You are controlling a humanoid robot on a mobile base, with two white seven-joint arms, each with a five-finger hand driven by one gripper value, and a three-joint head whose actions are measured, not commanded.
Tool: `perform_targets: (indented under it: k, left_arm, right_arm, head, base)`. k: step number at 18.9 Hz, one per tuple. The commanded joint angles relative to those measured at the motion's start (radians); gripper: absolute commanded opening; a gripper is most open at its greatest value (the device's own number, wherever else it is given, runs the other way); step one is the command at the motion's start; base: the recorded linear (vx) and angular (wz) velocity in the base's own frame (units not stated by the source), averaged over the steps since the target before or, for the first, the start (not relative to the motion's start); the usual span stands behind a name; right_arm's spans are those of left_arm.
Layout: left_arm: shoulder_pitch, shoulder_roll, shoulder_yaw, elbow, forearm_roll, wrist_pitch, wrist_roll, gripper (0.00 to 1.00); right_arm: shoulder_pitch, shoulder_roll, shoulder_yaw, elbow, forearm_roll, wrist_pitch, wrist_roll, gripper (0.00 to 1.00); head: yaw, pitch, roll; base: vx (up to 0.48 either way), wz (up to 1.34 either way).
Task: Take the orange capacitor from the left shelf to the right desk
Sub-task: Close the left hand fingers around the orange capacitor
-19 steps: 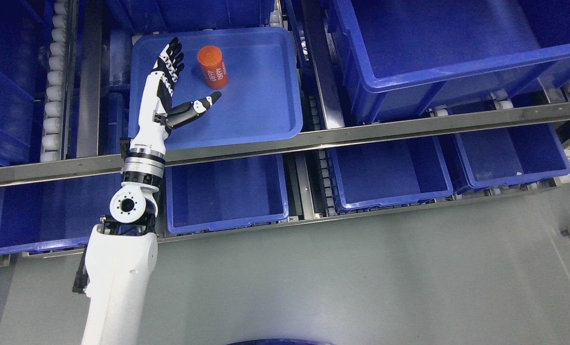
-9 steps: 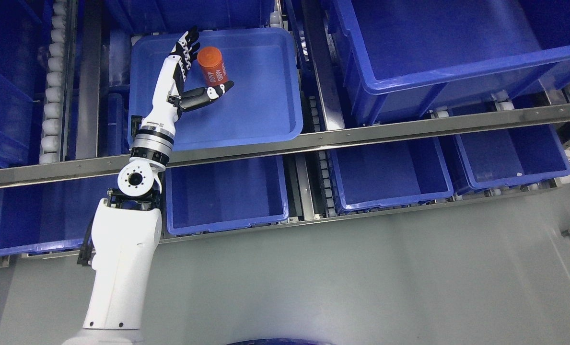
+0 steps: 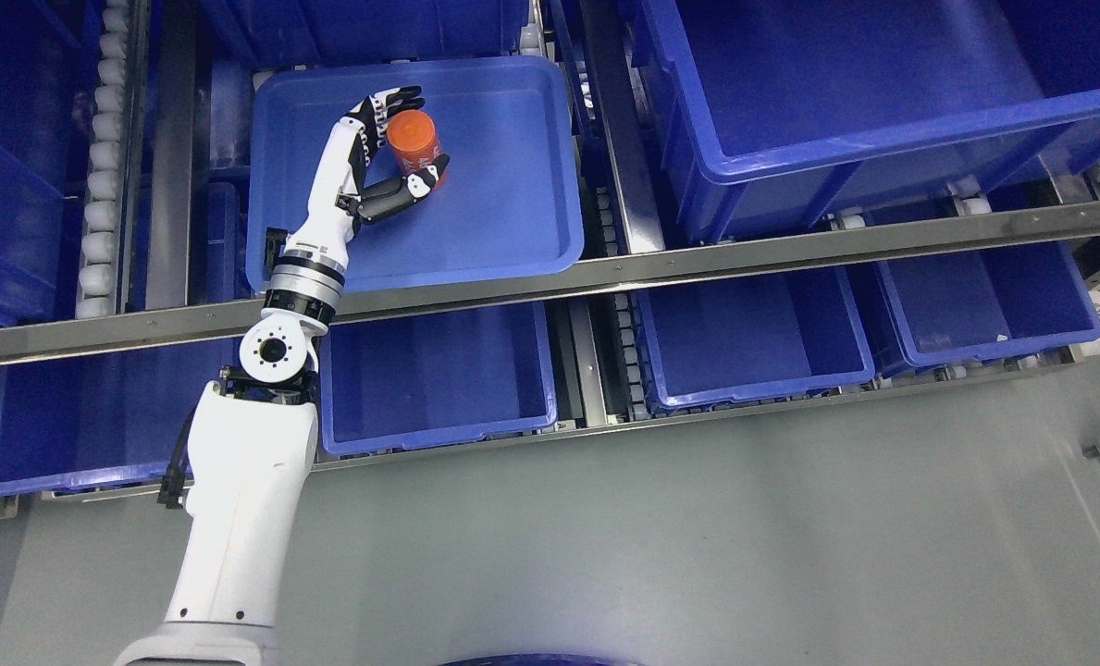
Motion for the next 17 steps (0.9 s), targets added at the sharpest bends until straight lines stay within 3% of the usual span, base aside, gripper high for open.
perform_targets:
  k: [1,5,9,17]
  left_arm:
    - [-0.006,0.017,0.013,0.117,-0.002,-0.027,0.0,0.33]
    - [-0.005,0.017,0.036,0.132,0.004,-0.097,-0.002,0.01]
    - [-0.008,0.017,0.065,0.109,0.033,-0.121,-0.002,0.0]
    - [0.006,0.017,0.08,-0.27,0.168,-0.056,-0.014,0.0]
  right_arm:
    - [-0.002,-0.017,-0.011,-0.034,0.003,0.0,-0.001,1.0]
    - [-0.002,-0.017,-0.011,-0.034,0.003,0.0,-0.001,1.0]
    - [-0.002,-0.017,-0.011,-0.034,0.003,0.0,-0.001,1.0]
    - [-0.002,-0.017,-0.011,-0.034,0.003,0.0,-0.001,1.0]
  head:
    - [0.0,0.0,0.0]
    - [0.0,0.0,0.0]
    - [0.0,0.0,0.0]
    - [0.0,0.0,0.0]
  base:
    - [0.0,0.0]
    - [0.0,0.0]
    - [0.0,0.0]
    - [0.0,0.0]
